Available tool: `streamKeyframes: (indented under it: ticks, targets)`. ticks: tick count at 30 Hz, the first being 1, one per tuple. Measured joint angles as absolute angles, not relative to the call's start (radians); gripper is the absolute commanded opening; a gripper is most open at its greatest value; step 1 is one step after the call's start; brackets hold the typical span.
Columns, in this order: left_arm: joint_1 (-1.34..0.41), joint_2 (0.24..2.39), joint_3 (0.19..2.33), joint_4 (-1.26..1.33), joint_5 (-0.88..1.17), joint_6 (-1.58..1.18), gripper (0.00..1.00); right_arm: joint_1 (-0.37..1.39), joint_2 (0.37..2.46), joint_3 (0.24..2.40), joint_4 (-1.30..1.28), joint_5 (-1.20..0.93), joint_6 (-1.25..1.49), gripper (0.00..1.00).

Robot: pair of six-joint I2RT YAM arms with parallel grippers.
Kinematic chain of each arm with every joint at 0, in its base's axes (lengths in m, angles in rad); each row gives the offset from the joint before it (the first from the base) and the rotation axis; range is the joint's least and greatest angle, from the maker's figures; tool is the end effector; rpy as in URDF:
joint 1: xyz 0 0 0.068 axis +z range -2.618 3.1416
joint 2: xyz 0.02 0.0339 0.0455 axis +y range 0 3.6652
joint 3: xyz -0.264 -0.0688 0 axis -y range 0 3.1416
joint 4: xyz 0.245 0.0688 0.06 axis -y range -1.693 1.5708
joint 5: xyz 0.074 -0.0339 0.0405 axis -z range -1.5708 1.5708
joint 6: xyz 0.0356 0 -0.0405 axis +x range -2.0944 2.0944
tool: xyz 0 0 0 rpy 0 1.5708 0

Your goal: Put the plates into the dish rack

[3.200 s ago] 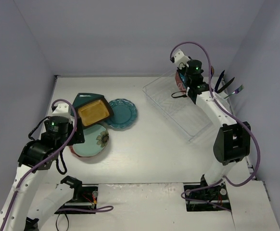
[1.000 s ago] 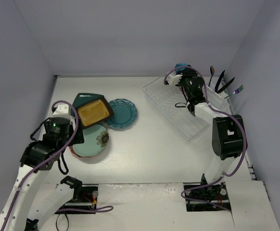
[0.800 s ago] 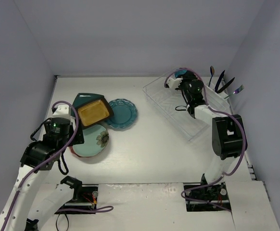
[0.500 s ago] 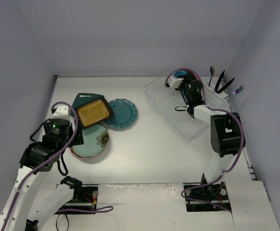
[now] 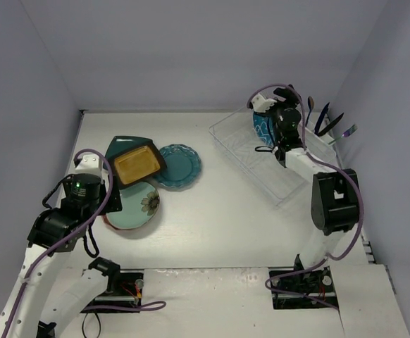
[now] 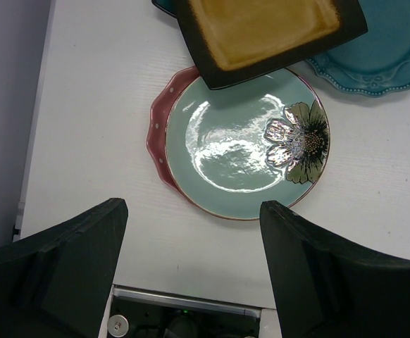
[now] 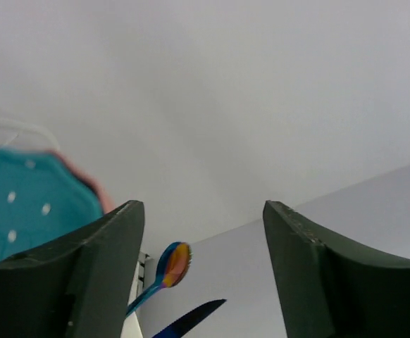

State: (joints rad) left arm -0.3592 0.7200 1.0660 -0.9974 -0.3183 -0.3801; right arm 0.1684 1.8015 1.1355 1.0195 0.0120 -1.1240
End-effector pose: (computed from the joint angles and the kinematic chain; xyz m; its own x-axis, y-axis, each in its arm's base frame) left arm 0.1138 -0.0308 0.3617 -0.5645 -0.1644 -0.8089 -0.1169 0.9860 -0.1188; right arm 0.4071 0.0688 0.3043 0.2886 -0.8656 -0.4091 0.2402 0.4791 -0.8443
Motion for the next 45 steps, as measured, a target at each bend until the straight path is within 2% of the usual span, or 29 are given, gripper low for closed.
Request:
streamKeyframes:
  ticks: [2,6,13,16,21,30,45]
  targets:
    - [-0.359,0.72,1.066,-0.996,-0.314,-0.38,0.76,0.191,1.755,1.163,0.98,0.05,-1.084,0.76]
    - [-0.359,0.72,1.066,-0.988,-0.308,-0.379,0.76,0.272,1.627,1.279,0.78,0.136,-0.888,0.76]
    - [-0.359,0.719,1.066,-0.985,-0.288,-0.379,0.76,0.432,1.433,1.475,0.382,0.248,-0.251,0.72]
    - [-0.359,0.719,1.065,-0.986,-0.282,-0.379,0.76,0.456,1.386,1.435,0.244,0.22,0.056,0.72]
    - [-0.359,0.719,1.063,-0.993,-0.268,-0.379,0.76,0.531,1.394,1.209,0.162,0.137,0.432,0.72]
    - [-0.359,0.72,1.05,-1.023,-0.253,-0.389,0.76,0.728,1.584,1.059,0.196,0.013,0.775,0.72]
    - [-0.359,0.687,1.037,-1.065,-0.211,-0.429,0.76,0.732,1.877,0.973,0.49,-0.06,1.093,0.7]
